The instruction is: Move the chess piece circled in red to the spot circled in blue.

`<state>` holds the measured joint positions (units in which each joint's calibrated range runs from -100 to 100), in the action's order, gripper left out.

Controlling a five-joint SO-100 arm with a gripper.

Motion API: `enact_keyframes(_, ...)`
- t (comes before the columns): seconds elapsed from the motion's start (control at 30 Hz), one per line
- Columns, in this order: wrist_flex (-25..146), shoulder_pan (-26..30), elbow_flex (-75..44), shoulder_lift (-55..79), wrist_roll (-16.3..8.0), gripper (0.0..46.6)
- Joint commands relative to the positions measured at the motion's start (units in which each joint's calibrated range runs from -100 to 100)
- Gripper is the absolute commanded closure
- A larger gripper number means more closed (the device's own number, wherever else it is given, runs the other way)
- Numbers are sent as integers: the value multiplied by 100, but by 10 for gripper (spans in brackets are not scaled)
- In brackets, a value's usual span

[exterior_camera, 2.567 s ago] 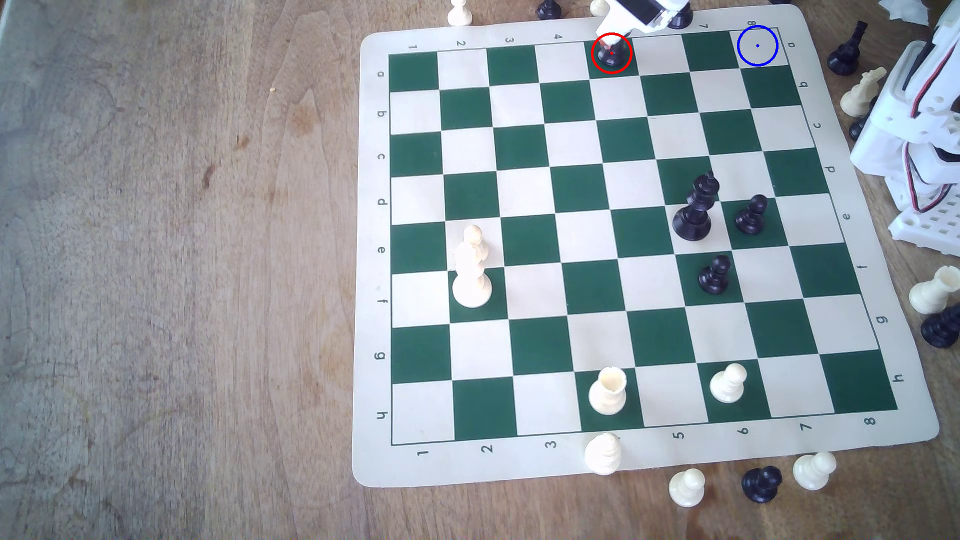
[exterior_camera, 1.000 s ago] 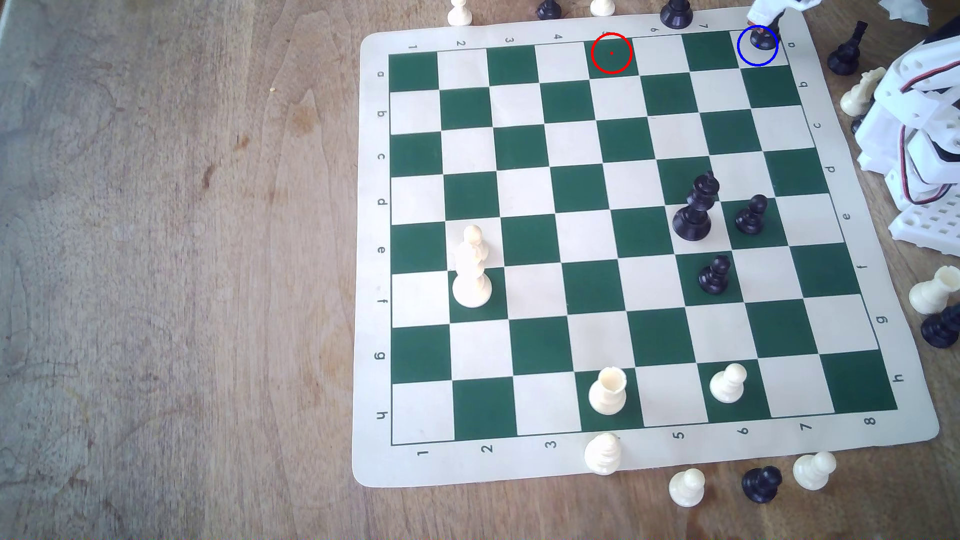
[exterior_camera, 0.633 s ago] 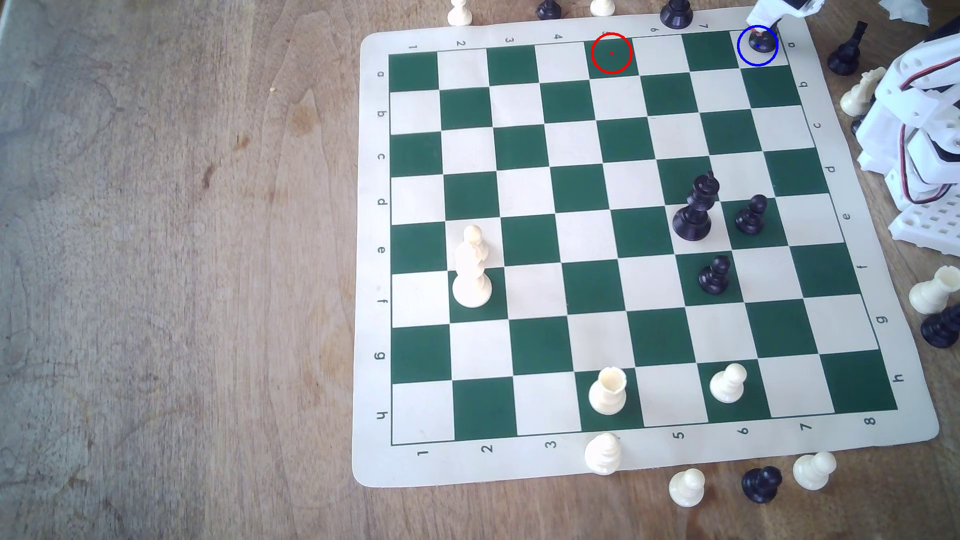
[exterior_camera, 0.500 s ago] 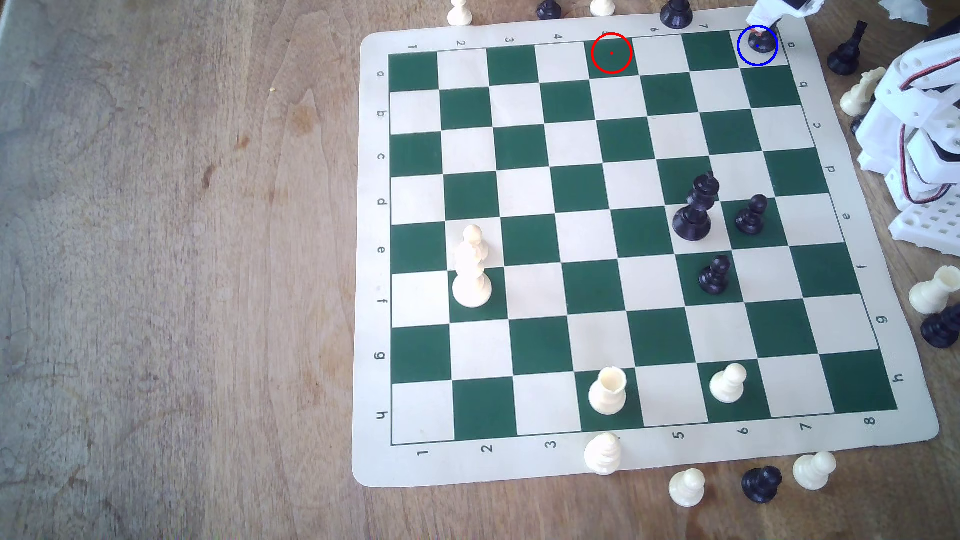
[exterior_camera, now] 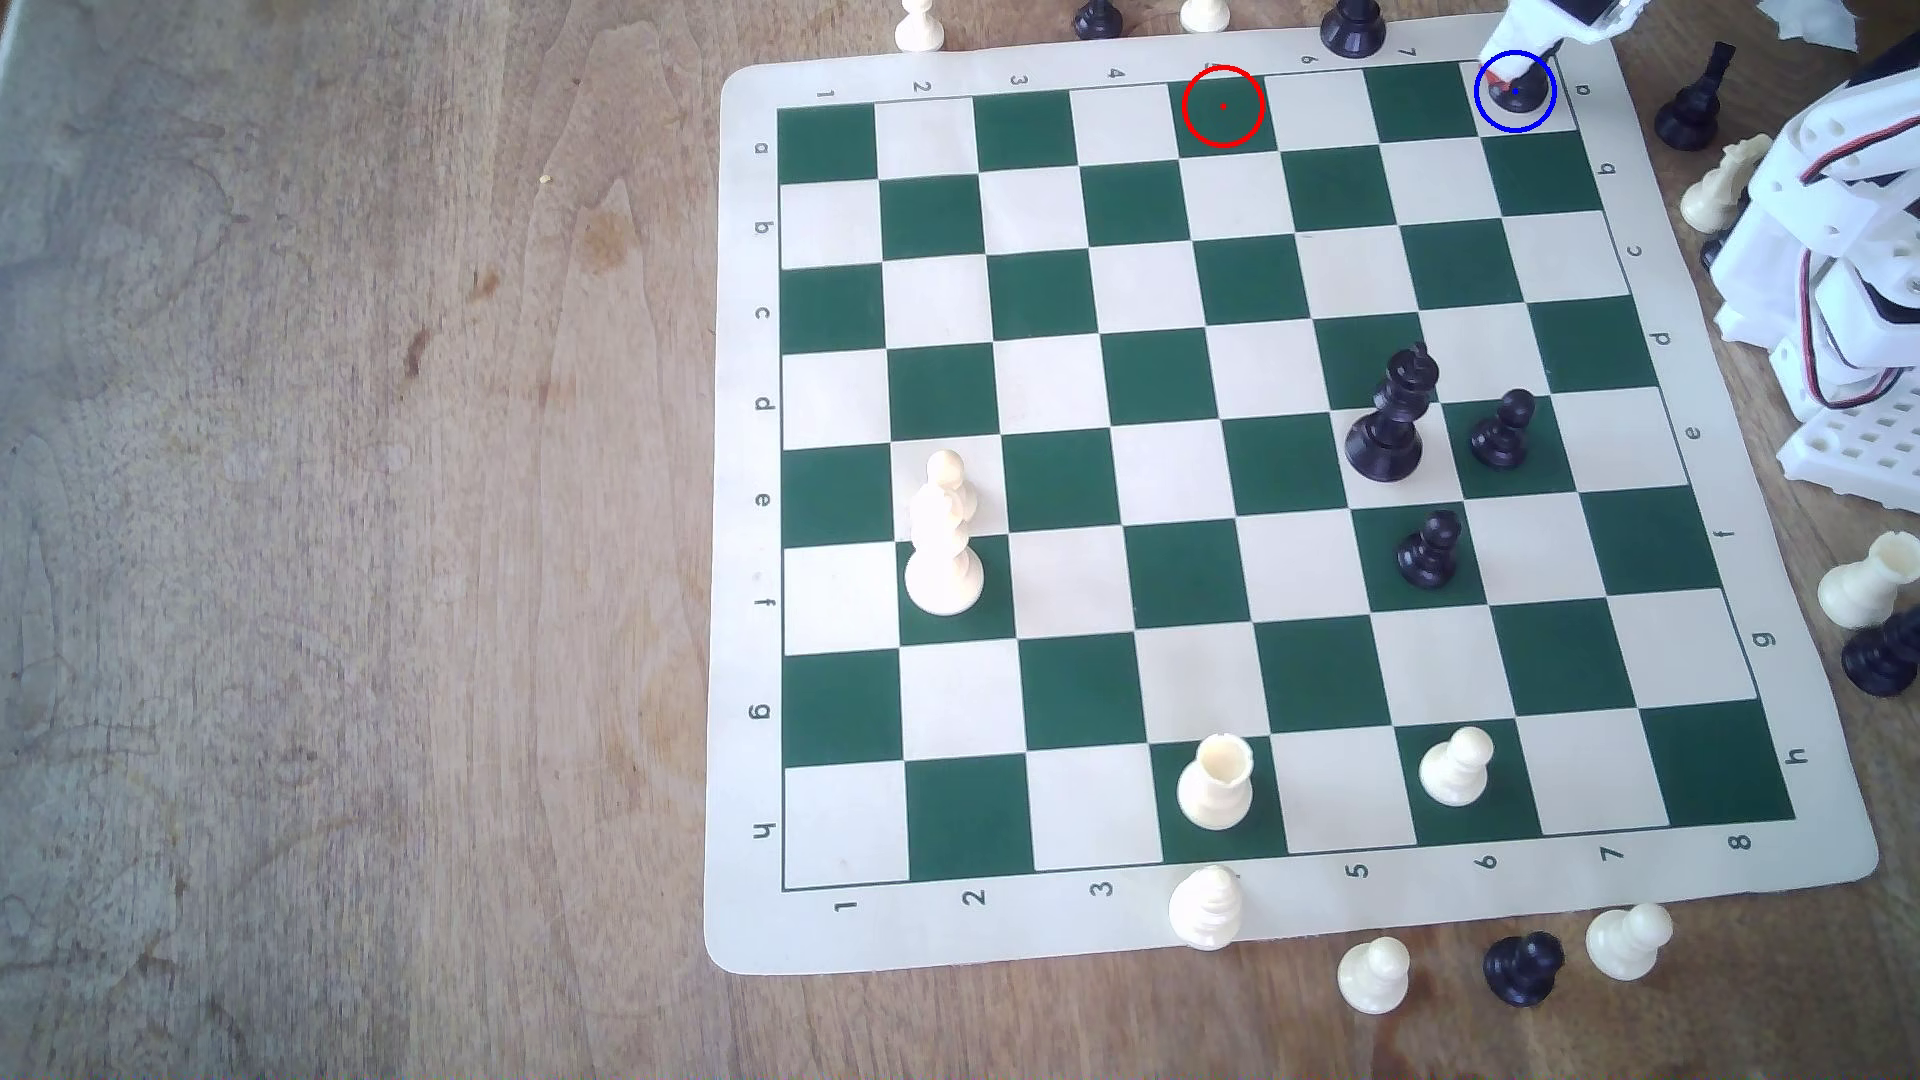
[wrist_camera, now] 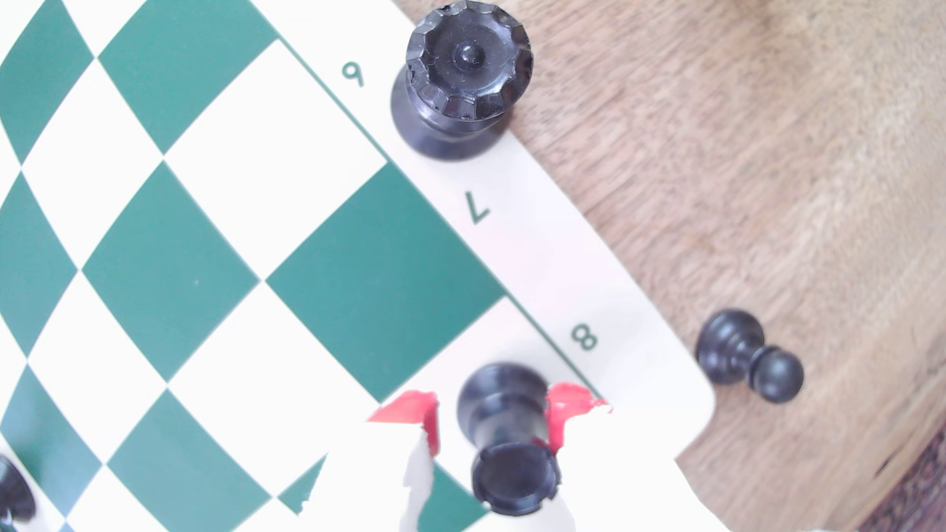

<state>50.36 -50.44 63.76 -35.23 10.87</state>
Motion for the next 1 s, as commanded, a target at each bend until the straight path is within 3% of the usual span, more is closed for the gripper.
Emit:
enact_keyframes(0.0, -97, -36, -84, -51, 5, 327)
enact_keyframes(0.33, -220, 42, -293, -619, -112, 316)
enact_keyframes(0.57, -351, 472, -2, -2139, -298, 307)
enact_keyframes(0.6, -392, 637, 143, -2470, -386, 307)
enact_keyframes(0.63, -368, 1043, 351, -3022, -625, 308)
enact_keyframes(0.7, -466, 1575, 614, -3599, -796, 307)
enact_keyframes(0.97, -1236, 3132, 1058, -4371, -991, 306)
